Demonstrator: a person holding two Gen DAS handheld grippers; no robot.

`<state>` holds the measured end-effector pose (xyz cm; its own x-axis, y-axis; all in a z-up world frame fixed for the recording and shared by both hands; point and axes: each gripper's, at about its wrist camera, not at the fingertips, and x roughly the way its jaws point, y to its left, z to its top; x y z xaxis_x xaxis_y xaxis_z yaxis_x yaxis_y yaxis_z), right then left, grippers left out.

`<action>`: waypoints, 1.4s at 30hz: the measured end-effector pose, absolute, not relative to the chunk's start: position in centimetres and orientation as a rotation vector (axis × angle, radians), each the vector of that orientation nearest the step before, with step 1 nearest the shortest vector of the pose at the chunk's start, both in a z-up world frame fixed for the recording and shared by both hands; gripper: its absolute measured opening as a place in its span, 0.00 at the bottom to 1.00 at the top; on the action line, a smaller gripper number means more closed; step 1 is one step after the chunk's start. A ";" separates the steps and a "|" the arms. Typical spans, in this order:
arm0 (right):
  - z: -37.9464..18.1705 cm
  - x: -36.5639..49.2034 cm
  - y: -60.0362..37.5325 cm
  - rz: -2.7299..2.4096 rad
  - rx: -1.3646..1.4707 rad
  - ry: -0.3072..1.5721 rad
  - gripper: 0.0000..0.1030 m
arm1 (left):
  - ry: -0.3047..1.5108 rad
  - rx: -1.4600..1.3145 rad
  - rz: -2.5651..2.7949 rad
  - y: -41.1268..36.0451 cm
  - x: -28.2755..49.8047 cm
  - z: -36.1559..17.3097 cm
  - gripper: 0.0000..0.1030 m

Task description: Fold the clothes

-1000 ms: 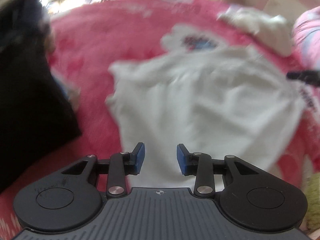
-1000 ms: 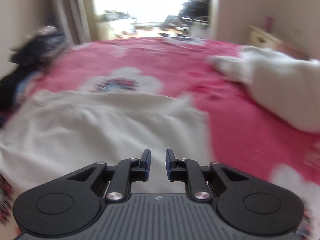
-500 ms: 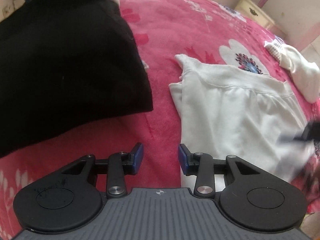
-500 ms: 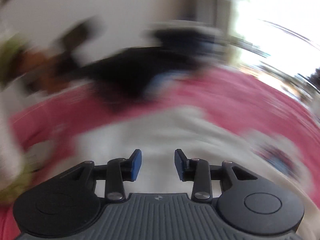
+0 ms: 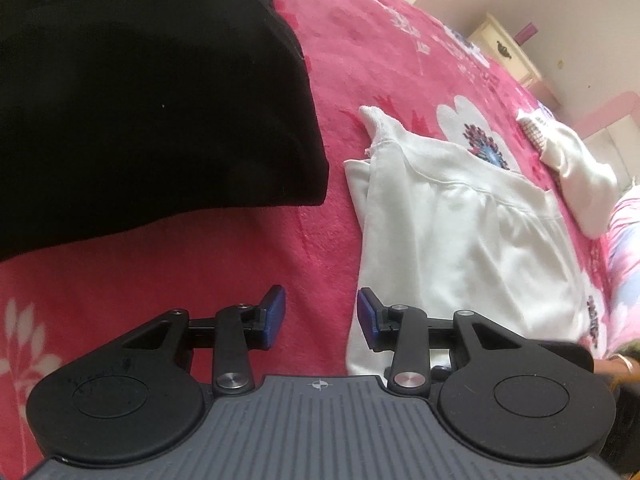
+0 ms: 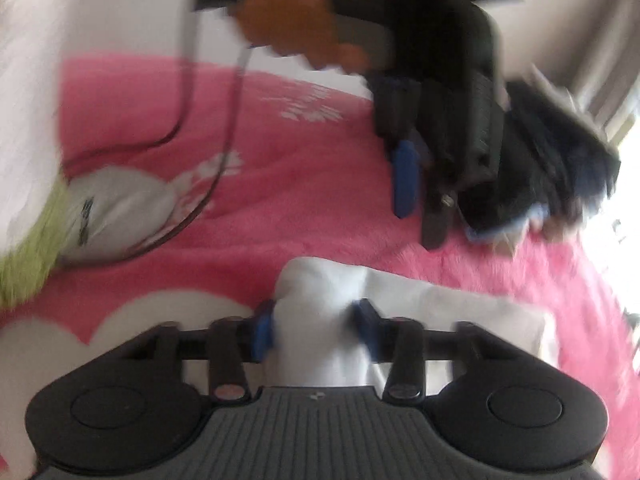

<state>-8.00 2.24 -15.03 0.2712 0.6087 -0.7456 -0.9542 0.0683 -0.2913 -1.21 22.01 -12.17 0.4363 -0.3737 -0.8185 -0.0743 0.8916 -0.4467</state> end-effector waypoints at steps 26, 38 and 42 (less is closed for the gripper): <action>-8.2 1.7 -10.1 0.975 0.089 0.777 0.14 | 1.156 -1.046 -0.185 22.4 3.5 -16.3 0.62; -9.2 2.1 -11.0 1.002 0.195 0.853 0.14 | 1.148 -1.158 -0.222 23.7 4.1 -18.4 0.64; -9.1 1.3 -10.0 1.038 0.141 0.841 0.14 | 1.155 -1.195 -0.235 24.0 4.8 -19.2 0.64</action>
